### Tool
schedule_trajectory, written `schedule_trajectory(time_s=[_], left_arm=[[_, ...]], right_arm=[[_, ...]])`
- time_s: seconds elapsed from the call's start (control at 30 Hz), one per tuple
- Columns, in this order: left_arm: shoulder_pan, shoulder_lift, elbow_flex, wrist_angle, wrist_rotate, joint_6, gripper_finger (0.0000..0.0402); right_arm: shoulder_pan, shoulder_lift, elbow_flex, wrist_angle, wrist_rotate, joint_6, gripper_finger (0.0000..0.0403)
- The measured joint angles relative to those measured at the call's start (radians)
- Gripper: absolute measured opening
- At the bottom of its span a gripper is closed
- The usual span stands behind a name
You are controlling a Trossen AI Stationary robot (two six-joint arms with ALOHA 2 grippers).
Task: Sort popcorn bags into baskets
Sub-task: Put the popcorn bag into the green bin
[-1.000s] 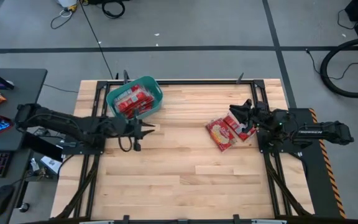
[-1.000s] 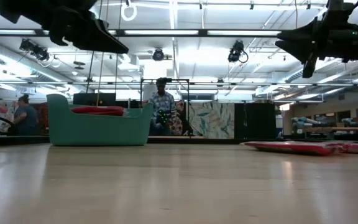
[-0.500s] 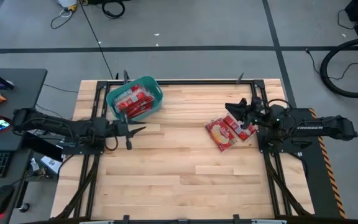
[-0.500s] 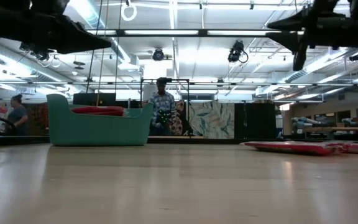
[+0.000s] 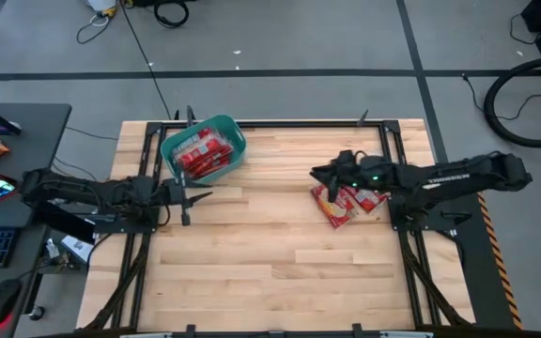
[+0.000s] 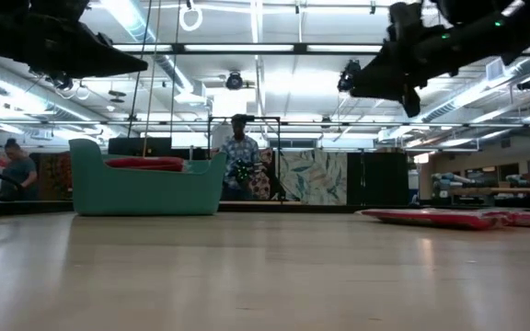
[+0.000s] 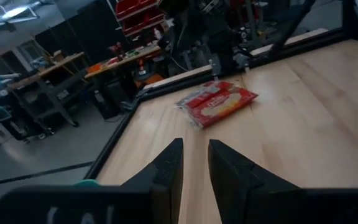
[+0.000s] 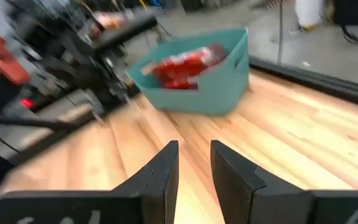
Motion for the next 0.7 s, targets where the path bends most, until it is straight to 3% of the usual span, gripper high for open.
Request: schedule_trajectory(time_s=[0.43, 0.7], left_arm=[[0.000, 0.008, 0.000, -0.061, 0.024, -0.069, 0.0079], [0.000, 0.013, 0.000, -0.077, 0.024, -0.165, 0.0079]], right_arm=[[0.035, 0.307, 0.296, -0.413, 0.062, -0.044, 0.0098], [0.068, 0.482, 0.550, -0.943, 0.186, 0.036, 0.0098]])
